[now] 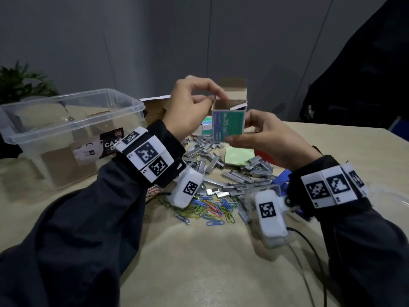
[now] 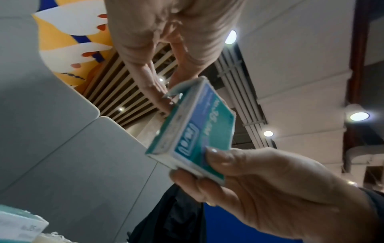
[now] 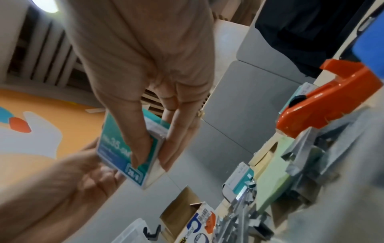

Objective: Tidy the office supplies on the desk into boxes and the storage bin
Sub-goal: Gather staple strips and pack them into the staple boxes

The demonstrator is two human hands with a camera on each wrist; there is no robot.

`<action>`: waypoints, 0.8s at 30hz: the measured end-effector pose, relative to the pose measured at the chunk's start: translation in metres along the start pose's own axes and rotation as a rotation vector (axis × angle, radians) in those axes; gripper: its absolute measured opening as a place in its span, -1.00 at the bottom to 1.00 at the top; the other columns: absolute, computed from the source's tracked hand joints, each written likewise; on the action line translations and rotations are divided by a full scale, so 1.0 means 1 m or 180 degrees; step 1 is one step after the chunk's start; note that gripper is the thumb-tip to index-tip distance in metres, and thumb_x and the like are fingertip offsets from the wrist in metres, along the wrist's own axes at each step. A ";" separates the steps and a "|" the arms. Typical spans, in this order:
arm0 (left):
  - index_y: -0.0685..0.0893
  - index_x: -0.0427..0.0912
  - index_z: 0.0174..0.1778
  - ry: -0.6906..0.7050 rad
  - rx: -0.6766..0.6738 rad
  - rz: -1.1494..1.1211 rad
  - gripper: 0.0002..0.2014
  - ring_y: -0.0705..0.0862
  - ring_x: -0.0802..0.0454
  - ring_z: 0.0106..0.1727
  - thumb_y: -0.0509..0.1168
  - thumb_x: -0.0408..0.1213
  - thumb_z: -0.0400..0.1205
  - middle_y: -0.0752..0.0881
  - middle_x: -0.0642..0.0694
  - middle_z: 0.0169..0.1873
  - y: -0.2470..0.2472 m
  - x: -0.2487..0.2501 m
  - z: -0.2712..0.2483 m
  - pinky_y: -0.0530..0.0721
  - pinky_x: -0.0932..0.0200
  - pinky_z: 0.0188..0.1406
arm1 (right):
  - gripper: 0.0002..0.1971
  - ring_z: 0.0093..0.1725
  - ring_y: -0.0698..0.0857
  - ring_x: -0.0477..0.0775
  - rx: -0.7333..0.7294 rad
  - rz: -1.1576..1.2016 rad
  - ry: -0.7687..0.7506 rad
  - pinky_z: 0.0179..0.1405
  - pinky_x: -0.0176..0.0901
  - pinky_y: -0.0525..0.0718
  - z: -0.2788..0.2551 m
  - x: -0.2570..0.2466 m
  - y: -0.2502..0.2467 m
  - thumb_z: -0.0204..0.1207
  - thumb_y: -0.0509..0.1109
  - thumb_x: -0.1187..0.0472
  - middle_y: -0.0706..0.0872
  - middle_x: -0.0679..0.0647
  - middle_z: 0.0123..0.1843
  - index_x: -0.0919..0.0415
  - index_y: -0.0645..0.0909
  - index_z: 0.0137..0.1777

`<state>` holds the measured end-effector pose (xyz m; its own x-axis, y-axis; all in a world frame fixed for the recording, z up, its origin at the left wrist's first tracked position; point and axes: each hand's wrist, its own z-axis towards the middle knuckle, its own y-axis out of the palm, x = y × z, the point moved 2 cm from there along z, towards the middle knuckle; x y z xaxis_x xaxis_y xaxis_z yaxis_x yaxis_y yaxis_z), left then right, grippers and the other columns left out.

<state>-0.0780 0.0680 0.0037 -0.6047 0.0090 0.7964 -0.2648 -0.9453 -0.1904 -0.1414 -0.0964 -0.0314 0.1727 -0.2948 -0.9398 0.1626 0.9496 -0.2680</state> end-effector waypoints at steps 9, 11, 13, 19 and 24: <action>0.68 -0.31 0.23 -0.0277 -0.1085 0.0244 -0.49 0.81 -0.03 0.01 0.58 -0.21 0.39 0.80 -0.17 0.04 -0.014 0.006 -0.017 0.82 -0.14 -0.14 | -0.46 0.14 0.78 0.18 -0.0379 -0.0510 -0.0058 0.00 -0.10 0.80 -0.005 -0.019 0.004 0.33 0.65 0.40 0.68 0.30 0.25 0.32 0.61 0.32; 0.68 -0.45 0.12 -0.0405 -0.1106 0.0313 -0.46 0.83 -0.05 -0.07 0.60 -0.19 0.32 0.81 -0.22 -0.06 -0.021 0.003 -0.020 0.82 -0.13 -0.19 | -0.48 0.08 0.81 0.11 -0.0816 -0.0898 0.0157 -0.06 -0.22 0.78 -0.006 -0.026 0.004 0.34 0.64 0.39 0.72 0.19 0.20 0.28 0.63 0.32; 0.66 -0.53 0.02 -0.0502 -0.1177 0.0336 -0.45 0.82 0.08 -0.21 0.62 -0.21 0.28 0.82 -0.05 -0.27 -0.025 -0.001 -0.028 0.82 0.06 -0.33 | -0.51 -0.08 0.82 0.02 -0.1279 -0.1372 0.0491 -0.13 -0.28 0.77 -0.007 -0.029 0.005 0.36 0.62 0.38 0.76 0.17 0.13 0.29 0.64 0.30; 0.62 -0.33 -0.22 -0.0617 -0.2109 0.0597 -0.53 0.71 0.08 -0.27 0.67 -0.15 0.17 0.73 0.04 -0.32 -0.031 -0.015 -0.056 0.76 0.04 -0.29 | -0.72 -0.22 0.83 -0.01 -0.1616 -0.2804 0.0952 -0.07 -0.07 0.81 0.014 -0.010 -0.003 0.44 0.57 0.38 0.84 0.06 -0.12 0.24 0.75 0.16; 0.47 -0.31 -0.24 -0.0655 -0.2986 0.0949 -0.56 0.66 0.27 -0.41 0.64 -0.28 0.27 0.68 0.21 -0.41 -0.027 -0.006 -0.067 0.60 0.20 -0.44 | -0.81 -0.19 0.81 -0.08 -0.1896 -0.3676 0.1163 -0.20 -0.20 0.78 0.023 0.004 0.008 0.49 0.55 0.30 0.85 0.11 -0.12 0.32 0.80 0.08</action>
<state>-0.1175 0.1153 -0.0346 -0.6246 -0.3264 0.7094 -0.6622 -0.2601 -0.7027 -0.1170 -0.0922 -0.0322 -0.0569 -0.9940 -0.0938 -0.4210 0.1091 -0.9005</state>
